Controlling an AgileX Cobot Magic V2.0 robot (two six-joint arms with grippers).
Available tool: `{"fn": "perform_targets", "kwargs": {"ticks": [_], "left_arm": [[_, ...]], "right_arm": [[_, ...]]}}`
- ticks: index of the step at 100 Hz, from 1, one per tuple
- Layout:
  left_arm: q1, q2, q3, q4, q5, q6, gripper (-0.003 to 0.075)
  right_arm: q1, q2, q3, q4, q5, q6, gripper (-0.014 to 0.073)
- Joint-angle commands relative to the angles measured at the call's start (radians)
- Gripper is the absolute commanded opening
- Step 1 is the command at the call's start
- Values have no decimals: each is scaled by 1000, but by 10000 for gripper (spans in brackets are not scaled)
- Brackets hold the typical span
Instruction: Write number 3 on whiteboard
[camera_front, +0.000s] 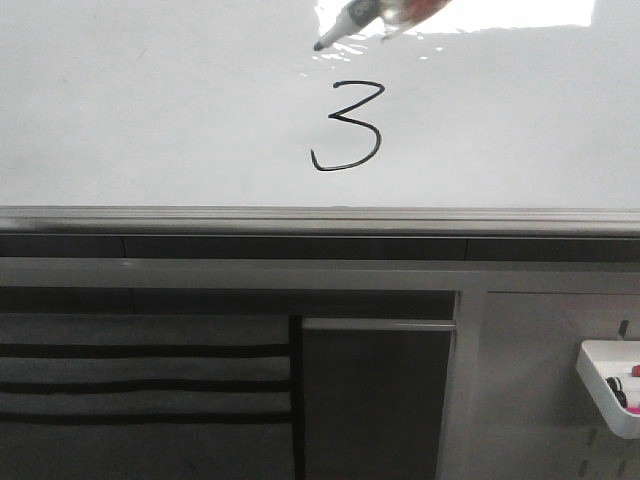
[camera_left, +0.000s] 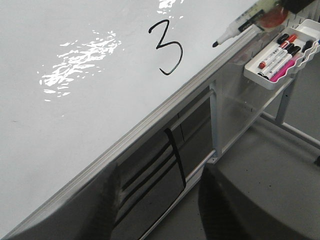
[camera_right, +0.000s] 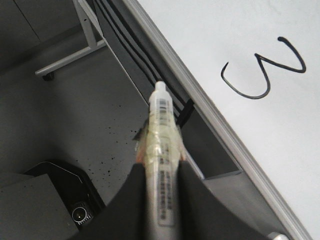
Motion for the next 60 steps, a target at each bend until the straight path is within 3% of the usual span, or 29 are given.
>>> {"fn": "perform_targets", "kwargs": {"ticks": [1, 25, 42, 60], "left_arm": [[4, 3, -27, -42, -77, -9, 325], [-41, 112, -70, -176, -7, 201, 324], [-139, 273, -132, -201, 38, 311, 324], [-246, 428, -204, -201, -16, 405, 324]], "right_arm": [[4, -35, -20, 4, -27, -83, -57], [86, -19, -20, 6, -28, -338, -57], [131, -17, -20, 6, -52, -394, -57], [131, -17, -20, 6, -54, -393, -57]]}}
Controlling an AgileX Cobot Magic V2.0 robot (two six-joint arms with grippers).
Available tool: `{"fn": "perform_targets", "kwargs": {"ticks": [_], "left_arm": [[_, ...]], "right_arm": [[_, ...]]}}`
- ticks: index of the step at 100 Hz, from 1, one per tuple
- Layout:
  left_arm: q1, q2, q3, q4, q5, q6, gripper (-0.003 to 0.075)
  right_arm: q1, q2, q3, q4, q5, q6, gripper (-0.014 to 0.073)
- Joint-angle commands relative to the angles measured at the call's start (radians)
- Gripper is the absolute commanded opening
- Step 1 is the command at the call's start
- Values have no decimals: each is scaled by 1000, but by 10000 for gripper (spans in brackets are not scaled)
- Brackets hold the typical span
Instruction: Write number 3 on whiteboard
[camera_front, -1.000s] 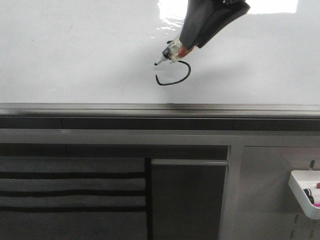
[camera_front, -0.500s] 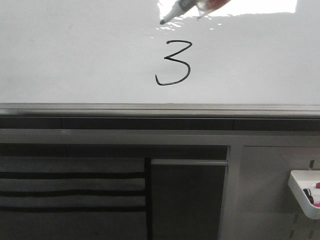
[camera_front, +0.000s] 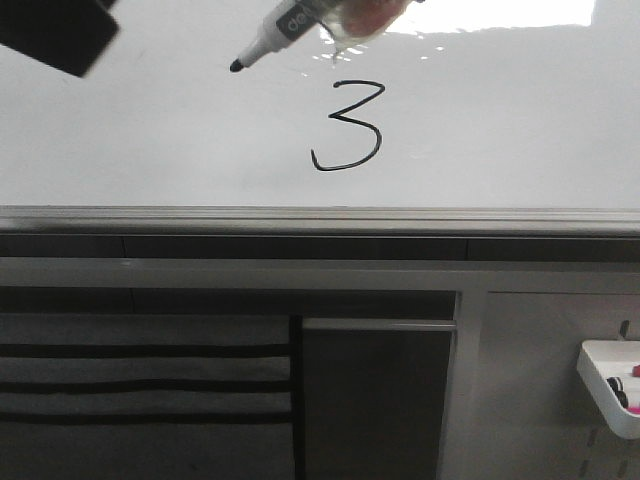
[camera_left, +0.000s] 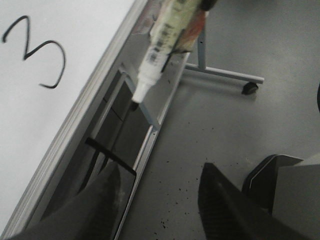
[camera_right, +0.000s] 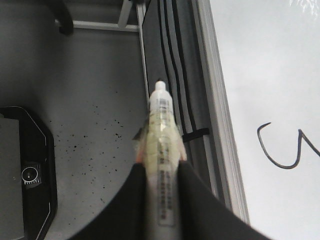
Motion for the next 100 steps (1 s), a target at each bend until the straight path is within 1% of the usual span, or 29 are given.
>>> {"fn": "perform_targets", "kwargs": {"ticks": [1, 10, 27, 39, 48, 54, 71, 88, 93, 100], "left_arm": [[-48, 53, -68, -42, -80, 39, 324], [-78, 116, -112, -40, -113, 39, 324], [-88, 203, -179, -39, -123, 45, 324], [-92, 233, -208, -39, -123, 50, 324], [-99, 239, -214, -46, -123, 90, 318], [-99, 239, -214, -46, -121, 101, 287], [-99, 239, -214, -46, -121, 111, 127], [-99, 239, -214, -46, -121, 111, 11], [-99, 239, -214, -46, -121, 111, -16], [-99, 239, -214, -46, -121, 111, -18]], "right_arm": [[1, -17, -25, 8, -58, -14, -57], [1, -17, -25, 8, -58, -14, -57], [1, -17, -25, 8, -58, -14, -57], [1, -17, -25, 8, -58, -14, -57], [1, -17, -25, 8, -58, -14, -57], [1, -17, -25, 8, -58, -14, -57], [1, -17, -25, 8, -58, -14, -57], [1, -17, -25, 8, -58, -14, -57], [1, -17, -25, 8, -54, -14, -57], [1, -17, -25, 8, -44, -14, -57]]}}
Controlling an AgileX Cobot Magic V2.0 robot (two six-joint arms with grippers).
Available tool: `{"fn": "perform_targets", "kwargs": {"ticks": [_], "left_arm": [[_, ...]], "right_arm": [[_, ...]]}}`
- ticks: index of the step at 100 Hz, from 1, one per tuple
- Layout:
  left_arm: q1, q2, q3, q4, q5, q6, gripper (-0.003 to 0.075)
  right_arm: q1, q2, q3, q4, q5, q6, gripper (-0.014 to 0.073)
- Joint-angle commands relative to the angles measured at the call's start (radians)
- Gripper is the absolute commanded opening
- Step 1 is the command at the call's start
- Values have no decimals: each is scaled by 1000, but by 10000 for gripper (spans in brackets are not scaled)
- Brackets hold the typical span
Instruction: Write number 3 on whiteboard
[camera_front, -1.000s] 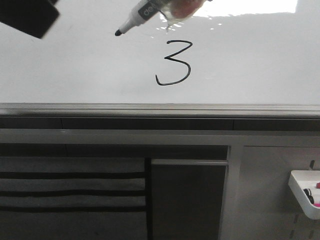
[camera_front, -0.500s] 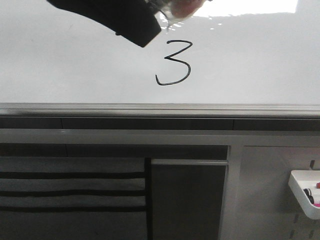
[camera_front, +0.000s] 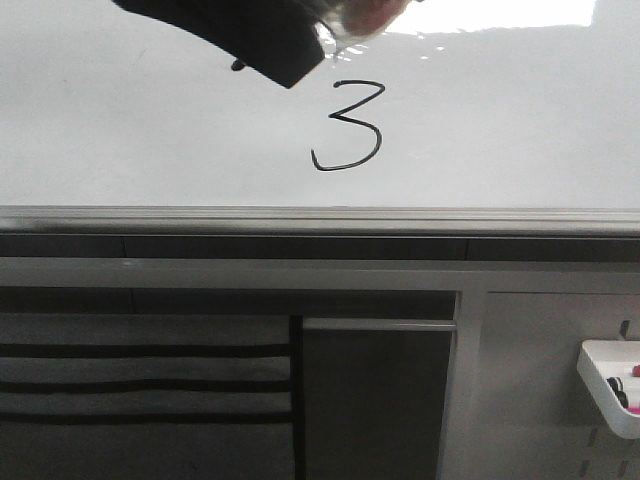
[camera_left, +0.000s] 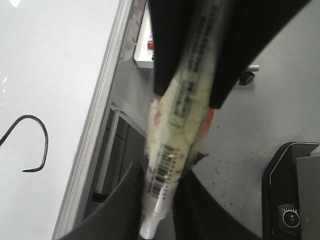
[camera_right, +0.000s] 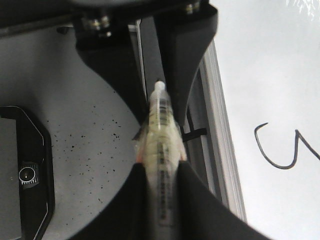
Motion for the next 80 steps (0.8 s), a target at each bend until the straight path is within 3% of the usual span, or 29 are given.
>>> {"fn": "perform_targets", "kwargs": {"ticks": [1, 10, 27, 34, 55, 56, 70, 80], "left_arm": [[-7, -25, -36, -40, -49, -18, -18], [-7, -25, -36, -40, -49, -18, -18], [15, -25, -36, -37, -49, -18, -18], [49, -25, -29, -37, -56, -20, -18], [259, -25, 47, -37, -157, -171, -18], [267, -25, 51, -37, -163, -178, -18], [413, -25, 150, -61, -344, -335, -18], [479, -20, 221, -155, -496, -352, -18]], "right_arm": [[0, -17, -25, 9, -40, -11, -57], [0, -17, -25, 9, -24, -11, -4], [-30, -23, -25, -58, -26, 117, 288], [-65, -39, -28, -125, -22, 203, 351], [-220, -115, -28, -164, 46, 342, 350], [-268, -116, -28, -164, 48, 345, 350], [-303, -135, -28, -165, 75, 355, 350], [-303, -133, -28, -163, 75, 355, 350]]}}
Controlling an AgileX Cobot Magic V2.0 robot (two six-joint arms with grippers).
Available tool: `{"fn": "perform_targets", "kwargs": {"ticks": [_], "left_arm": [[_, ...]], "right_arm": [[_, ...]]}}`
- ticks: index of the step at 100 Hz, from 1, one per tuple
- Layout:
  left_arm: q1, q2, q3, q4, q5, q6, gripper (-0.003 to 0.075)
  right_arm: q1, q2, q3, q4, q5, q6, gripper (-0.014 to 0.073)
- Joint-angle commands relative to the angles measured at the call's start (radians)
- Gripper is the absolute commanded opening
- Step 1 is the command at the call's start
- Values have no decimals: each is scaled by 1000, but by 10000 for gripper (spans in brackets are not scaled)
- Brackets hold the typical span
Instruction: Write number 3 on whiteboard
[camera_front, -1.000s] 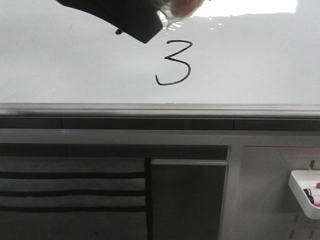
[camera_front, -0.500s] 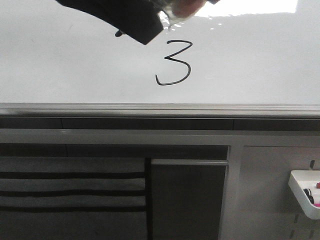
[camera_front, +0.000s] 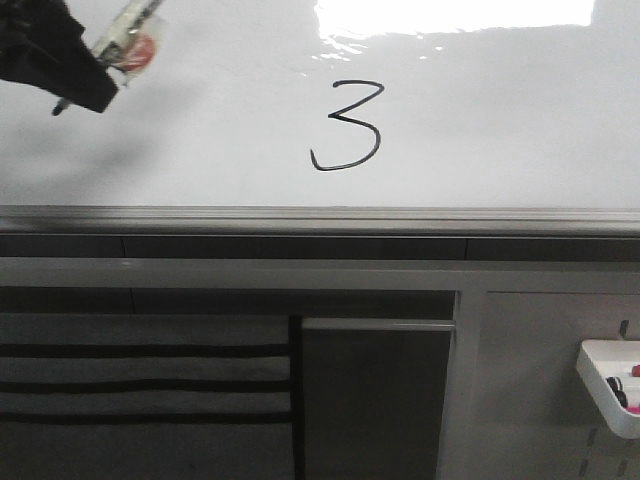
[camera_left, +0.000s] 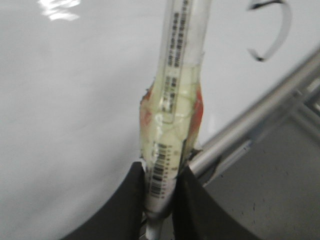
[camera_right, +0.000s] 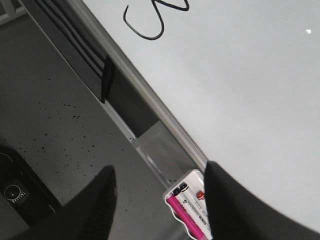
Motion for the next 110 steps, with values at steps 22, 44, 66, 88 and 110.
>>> {"fn": "perform_targets", "kwargs": {"ticks": [22, 44, 66, 88, 110], "left_arm": [[64, 41, 53, -141, -341, -48, -18], [64, 92, 53, -173, -370, -48, -18], [64, 117, 53, -214, -377, -48, -18], [64, 117, 53, -211, -377, -50, 96], [69, 81, 50, -165, -366, -50, 429]], "right_arm": [[-8, -17, -28, 13, -46, 4, 350], [-8, -17, -28, 13, -46, 4, 350], [-8, -17, -28, 16, -46, 4, 350], [-8, -17, -28, 16, -46, 6, 350], [-8, -19, -28, 10, -29, 41, 350]]}}
